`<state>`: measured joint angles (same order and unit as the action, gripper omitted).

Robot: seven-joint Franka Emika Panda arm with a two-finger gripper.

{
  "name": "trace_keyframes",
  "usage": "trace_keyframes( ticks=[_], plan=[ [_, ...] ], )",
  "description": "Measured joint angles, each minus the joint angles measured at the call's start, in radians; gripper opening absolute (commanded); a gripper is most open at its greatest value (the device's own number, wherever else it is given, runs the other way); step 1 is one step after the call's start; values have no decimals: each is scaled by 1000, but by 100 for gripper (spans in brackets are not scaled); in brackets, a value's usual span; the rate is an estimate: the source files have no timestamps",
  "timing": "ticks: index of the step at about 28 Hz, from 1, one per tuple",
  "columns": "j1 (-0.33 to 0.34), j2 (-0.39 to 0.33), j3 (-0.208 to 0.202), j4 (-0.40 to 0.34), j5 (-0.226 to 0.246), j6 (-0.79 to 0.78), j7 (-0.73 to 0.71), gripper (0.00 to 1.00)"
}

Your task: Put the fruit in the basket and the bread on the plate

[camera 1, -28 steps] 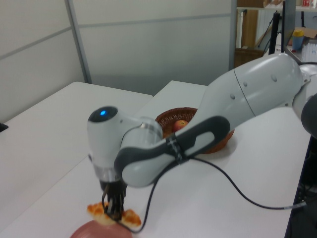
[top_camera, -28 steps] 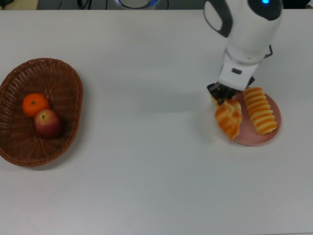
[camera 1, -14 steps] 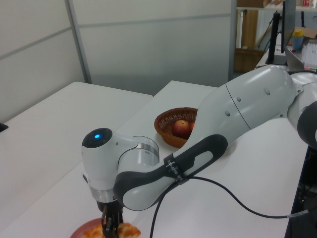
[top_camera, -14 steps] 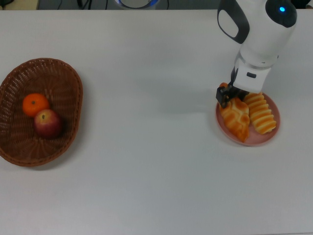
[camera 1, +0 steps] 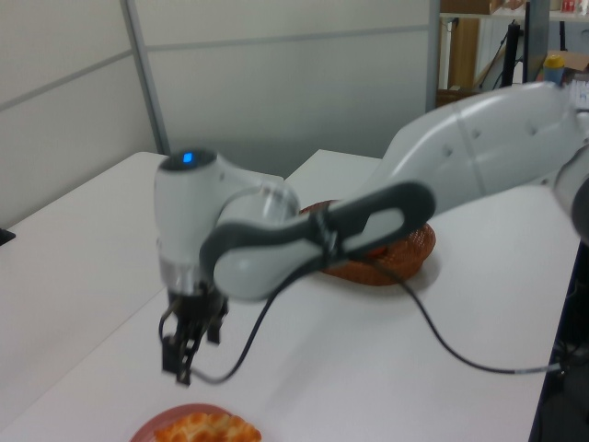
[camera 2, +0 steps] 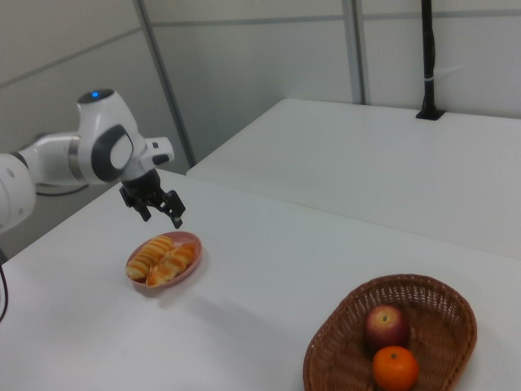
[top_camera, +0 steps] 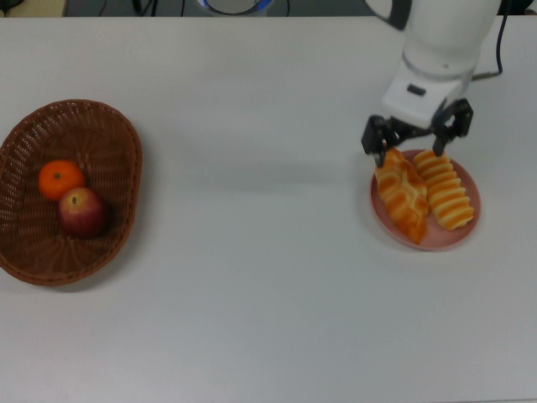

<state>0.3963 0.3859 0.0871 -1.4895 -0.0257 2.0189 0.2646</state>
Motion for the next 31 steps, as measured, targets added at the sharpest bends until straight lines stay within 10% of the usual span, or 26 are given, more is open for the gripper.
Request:
trace_keyframes(
  ticks=[18,31],
  plan=[
    [-303,-251,-10,-88,-7,-377,-90,100],
    [-340,-411,-4,-174,-33,-449,-101,100]
  ],
)
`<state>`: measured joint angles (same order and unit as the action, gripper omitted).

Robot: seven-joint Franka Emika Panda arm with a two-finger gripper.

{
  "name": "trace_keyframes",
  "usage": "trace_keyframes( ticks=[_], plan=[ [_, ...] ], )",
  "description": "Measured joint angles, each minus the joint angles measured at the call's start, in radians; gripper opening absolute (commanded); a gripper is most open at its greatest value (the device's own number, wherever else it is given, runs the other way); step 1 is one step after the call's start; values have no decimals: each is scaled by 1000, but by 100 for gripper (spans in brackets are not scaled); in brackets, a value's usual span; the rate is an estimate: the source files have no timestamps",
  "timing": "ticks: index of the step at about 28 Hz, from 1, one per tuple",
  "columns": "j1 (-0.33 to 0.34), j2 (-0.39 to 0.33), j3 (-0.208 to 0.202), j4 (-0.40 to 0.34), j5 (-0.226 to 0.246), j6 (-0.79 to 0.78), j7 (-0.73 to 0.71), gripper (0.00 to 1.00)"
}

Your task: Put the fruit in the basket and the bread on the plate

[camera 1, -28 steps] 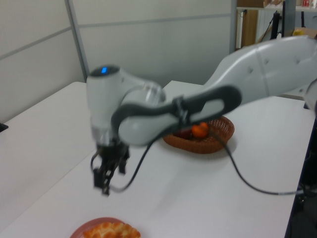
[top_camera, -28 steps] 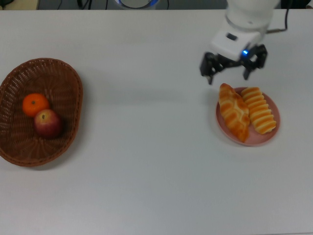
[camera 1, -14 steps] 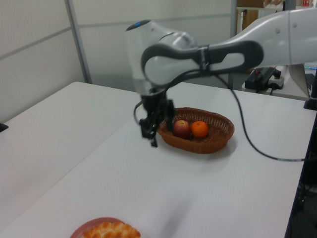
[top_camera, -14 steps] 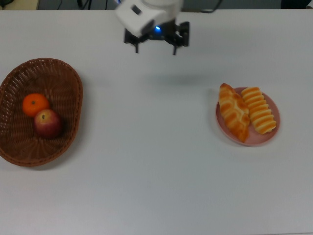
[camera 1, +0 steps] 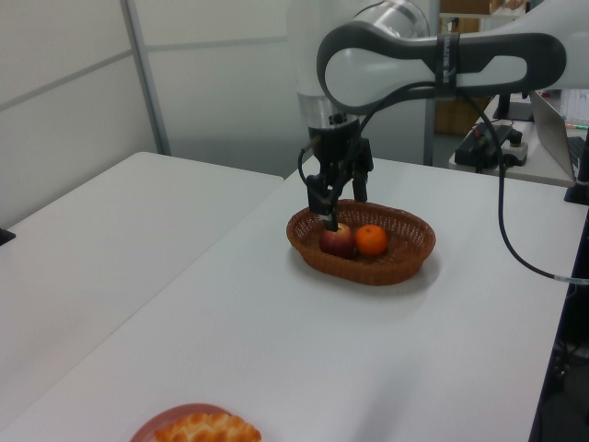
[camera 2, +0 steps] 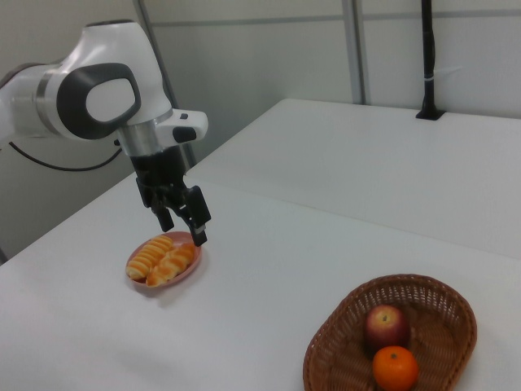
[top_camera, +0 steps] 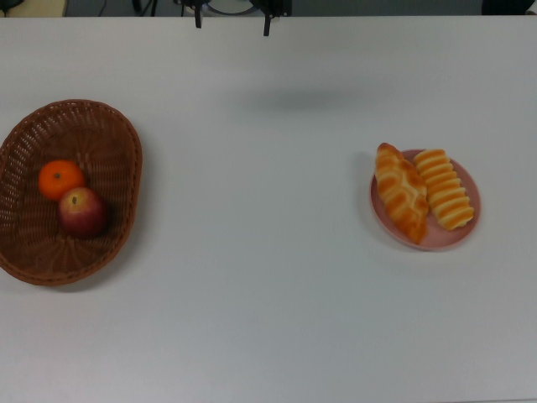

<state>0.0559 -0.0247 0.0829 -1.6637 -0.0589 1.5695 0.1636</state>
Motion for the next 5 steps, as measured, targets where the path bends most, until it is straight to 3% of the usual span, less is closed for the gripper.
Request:
trace_keyframes(
  ticks=[5],
  plan=[
    [-11,21,-2,2,4,1,2,100]
  ],
)
